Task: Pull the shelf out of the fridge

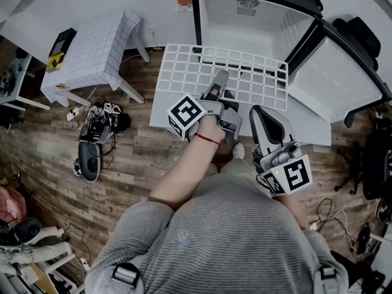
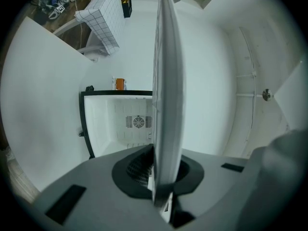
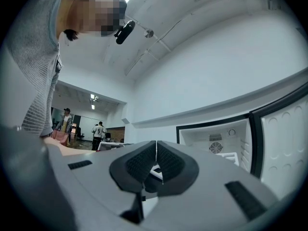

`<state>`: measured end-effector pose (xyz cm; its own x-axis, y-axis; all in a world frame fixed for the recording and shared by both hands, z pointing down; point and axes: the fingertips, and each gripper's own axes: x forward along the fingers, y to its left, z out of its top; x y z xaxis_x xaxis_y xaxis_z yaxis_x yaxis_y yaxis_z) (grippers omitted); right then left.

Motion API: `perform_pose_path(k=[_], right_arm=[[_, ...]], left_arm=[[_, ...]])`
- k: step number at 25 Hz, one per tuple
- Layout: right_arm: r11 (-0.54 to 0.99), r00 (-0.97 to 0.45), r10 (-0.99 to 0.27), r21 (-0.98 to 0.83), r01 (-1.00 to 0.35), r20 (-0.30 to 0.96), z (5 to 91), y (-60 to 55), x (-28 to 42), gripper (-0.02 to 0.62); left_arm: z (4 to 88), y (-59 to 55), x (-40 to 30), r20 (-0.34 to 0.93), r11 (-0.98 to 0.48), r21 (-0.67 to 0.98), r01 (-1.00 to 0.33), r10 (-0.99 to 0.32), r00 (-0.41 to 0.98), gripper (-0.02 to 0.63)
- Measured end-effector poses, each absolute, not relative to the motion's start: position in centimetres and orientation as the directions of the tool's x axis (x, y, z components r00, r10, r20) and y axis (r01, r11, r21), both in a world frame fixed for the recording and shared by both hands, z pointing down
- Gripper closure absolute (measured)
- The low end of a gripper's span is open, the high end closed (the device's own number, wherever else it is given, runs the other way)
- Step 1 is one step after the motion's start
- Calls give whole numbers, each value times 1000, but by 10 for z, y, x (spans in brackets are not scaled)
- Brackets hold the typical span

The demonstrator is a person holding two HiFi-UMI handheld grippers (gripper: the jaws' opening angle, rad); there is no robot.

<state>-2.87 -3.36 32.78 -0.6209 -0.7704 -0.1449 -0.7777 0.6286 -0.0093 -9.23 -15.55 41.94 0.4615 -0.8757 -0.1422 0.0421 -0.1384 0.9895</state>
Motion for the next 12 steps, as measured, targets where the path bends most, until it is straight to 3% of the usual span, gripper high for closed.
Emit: perform_pose_path(k=[12], right_arm=[[632, -632, -767, 46, -774, -111, 323, -34, -39, 581]], left_arm=[[421, -160, -96, -132, -125, 991, 45, -874, 468, 569]])
